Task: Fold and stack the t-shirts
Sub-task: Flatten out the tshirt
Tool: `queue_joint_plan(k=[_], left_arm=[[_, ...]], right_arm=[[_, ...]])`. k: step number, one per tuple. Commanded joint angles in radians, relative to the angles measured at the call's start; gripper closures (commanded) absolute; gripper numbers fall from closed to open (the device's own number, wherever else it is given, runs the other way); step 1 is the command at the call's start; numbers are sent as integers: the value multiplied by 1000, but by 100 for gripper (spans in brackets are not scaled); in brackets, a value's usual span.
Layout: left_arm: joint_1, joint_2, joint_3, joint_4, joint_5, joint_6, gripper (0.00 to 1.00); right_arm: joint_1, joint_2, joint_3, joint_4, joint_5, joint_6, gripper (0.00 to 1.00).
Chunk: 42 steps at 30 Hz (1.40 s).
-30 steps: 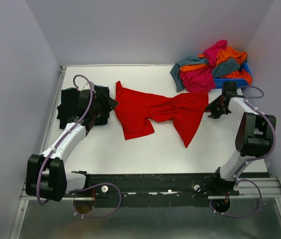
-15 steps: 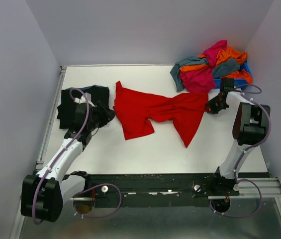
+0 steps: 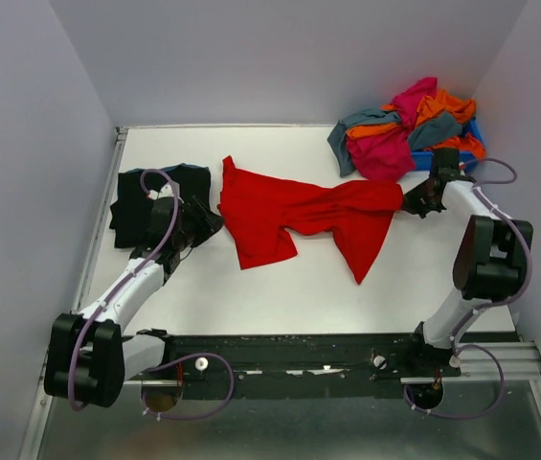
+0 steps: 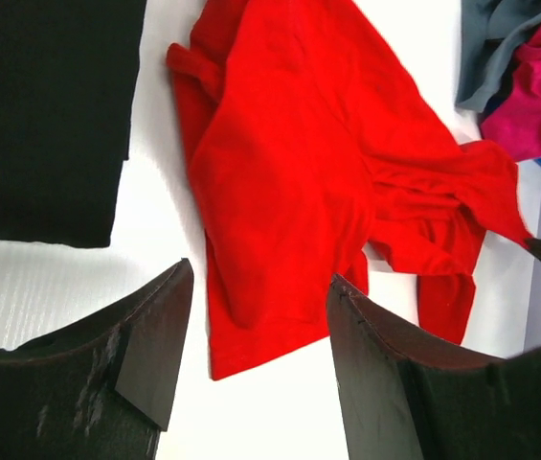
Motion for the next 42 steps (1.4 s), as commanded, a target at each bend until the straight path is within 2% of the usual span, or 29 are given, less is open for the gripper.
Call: queue_joint_plan(k=[1, 6, 11, 16, 24, 33, 38, 39, 42], left_arm=[[-13, 64, 17, 54, -1, -8, 35], [-45, 139, 46, 70, -32, -8, 39], [-96, 245, 99, 98, -31, -7, 52], [-134, 308, 136, 57, -92, -5, 51], [-160, 297, 104, 14, -231, -15, 47], [-188, 374, 150, 17, -248, 7, 52], [-188, 409, 152, 34, -250, 21, 62], [-190, 417, 150, 41, -248, 22, 67], [-191, 418, 149, 49, -245, 28, 96]], right_arm=[[-4, -222, -115, -3, -41, -44, 99], [-4, -392, -230, -7, -19, -55, 99], [-4, -478, -394, 104, -40, -26, 99], [-6, -486, -421, 135, -43, -21, 99], [-4, -491, -482, 207, -86, 4, 99], [-4, -460, -496, 233, -135, 8, 99], [-4, -503, -516, 240, -101, 13, 99], [-4, -511, -516, 238, -97, 14, 99], [-4, -517, -519, 240, -91, 13, 99]])
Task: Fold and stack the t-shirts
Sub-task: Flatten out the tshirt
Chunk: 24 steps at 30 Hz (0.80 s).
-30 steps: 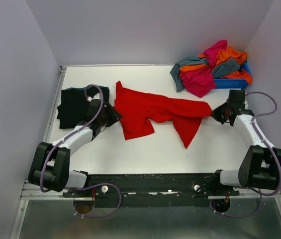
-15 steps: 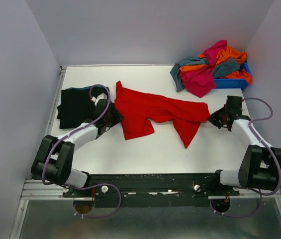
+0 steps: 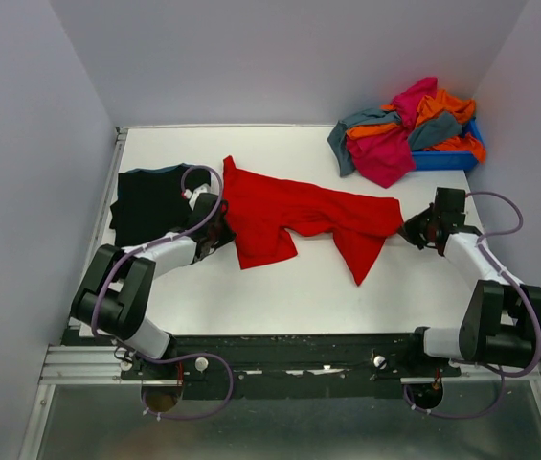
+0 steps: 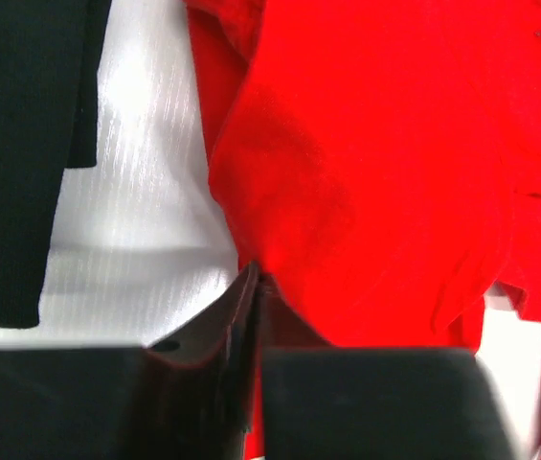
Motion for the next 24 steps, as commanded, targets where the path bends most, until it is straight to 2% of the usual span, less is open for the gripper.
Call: queue_joint_plan(k=[1, 9, 16, 21, 24], left_arm=[[-9, 1, 19, 14, -22, 24, 100], [-72, -159, 43, -144, -72, 70, 100], [-77, -311, 66, -256, -115, 94, 100], [-86, -291, 179, -343, -89, 122, 100], [-86, -161, 279, -377, -75, 146, 100]], right_arm=[[-4, -30, -10, 20, 20, 10, 99], [-4, 0, 1, 16, 11, 4, 99], [-4, 10, 1, 19, 12, 7, 99], [-4, 3, 1, 19, 29, 5, 99], [-4, 11, 4, 16, 28, 7, 99]])
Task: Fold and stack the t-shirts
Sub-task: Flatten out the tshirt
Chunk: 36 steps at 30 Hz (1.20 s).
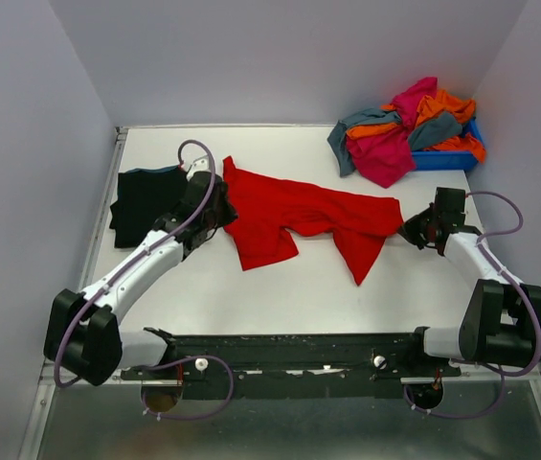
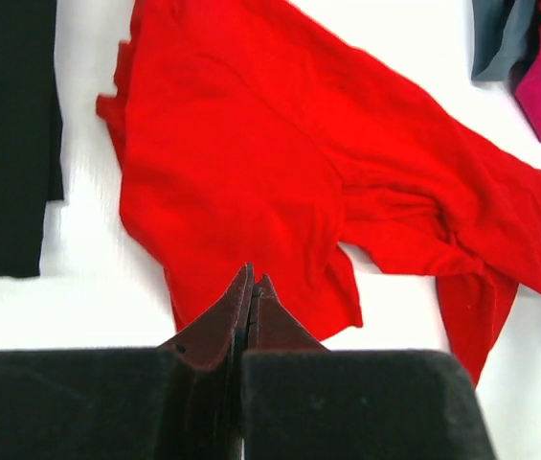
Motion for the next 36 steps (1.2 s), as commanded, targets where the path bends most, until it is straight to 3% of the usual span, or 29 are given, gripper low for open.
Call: queue_joint_plan(k=[1, 2, 3, 5, 7, 10, 18, 22, 24, 27, 28, 36], left_arm=[[-7, 164, 138, -86, 16, 54, 100], [-9, 203, 157, -86, 22, 58, 100], [-9, 226, 171, -92, 14, 57, 93], [-9, 238, 165, -121, -56, 31, 58], [-9, 219, 95, -97, -99, 20, 34], [-3, 211, 28, -63, -116, 19, 31], [0, 284, -32, 23, -96, 3, 39], [2, 343, -6, 67, -53, 14, 48], [2, 375, 22, 66, -41, 20, 62], [2, 398, 53, 51, -38, 28, 97], [2, 392, 57, 43, -47, 29, 100], [-29, 306, 115, -75, -58, 38, 100]], right_arm=[[-4, 16, 6, 12, 23, 5, 99], [-6, 22, 8, 11, 22, 2, 99], [-4, 24, 9, 8, 19, 1, 99], [-4, 27, 12, 6, 15, -1, 99], [-4, 25, 14, 4, 11, -1, 99], [-4, 27, 9, 8, 11, -3, 99], [-4, 30, 6, 15, 0, -4, 99], [-4, 24, 3, 17, 9, -4, 99], [-4, 30, 4, 17, 2, -9, 99], [-4, 41, 9, 18, -3, -9, 99], [-4, 44, 9, 18, -3, -9, 99], [-4, 50, 12, 21, -5, -12, 99]])
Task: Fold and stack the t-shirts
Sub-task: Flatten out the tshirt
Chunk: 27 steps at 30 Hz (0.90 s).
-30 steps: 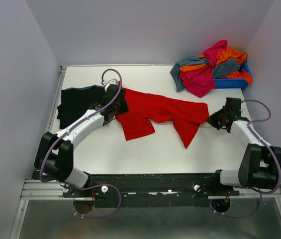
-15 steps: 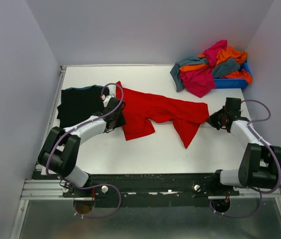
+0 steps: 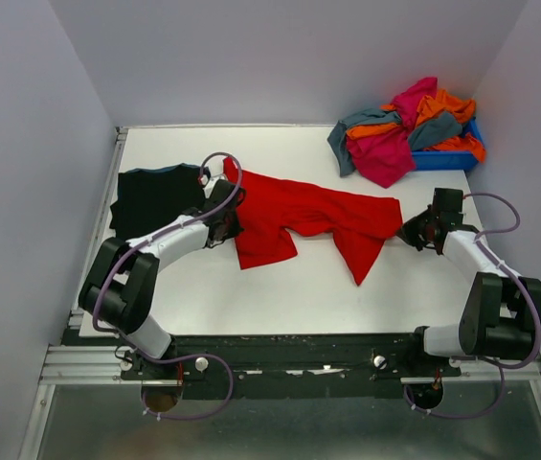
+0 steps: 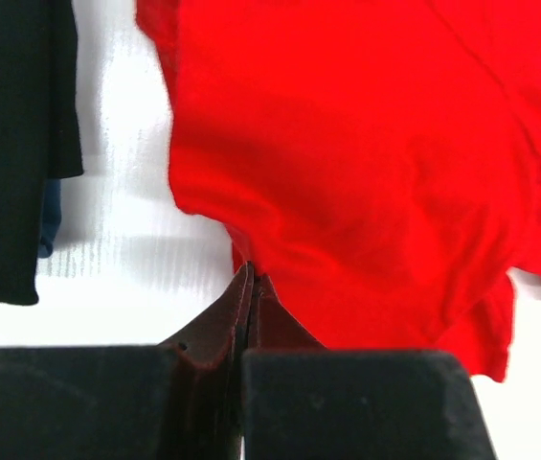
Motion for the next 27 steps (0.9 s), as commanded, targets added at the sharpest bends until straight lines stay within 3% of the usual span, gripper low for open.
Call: queue_joint_plan(k=[1, 5, 8, 16, 22, 27], left_arm=[[-34, -45, 99, -104, -21, 23, 100], [-87, -34, 191, -182, -131, 58, 100], [-92, -31, 228, -233, -137, 66, 100], [-92, -164, 98, -359, -202, 86, 100], [-98, -413, 12, -523, -232, 28, 100], [-100, -404, -25, -511, -219, 6, 100]], right_arm=[[-4, 13, 14, 19, -5, -11, 99], [-4, 25, 18, 19, -18, -15, 99], [-4, 27, 21, 13, -15, -17, 99], [-6, 7, 14, 13, -9, -14, 99], [-4, -8, 8, 19, -5, -15, 99], [-3, -22, -11, 37, -6, -8, 99]])
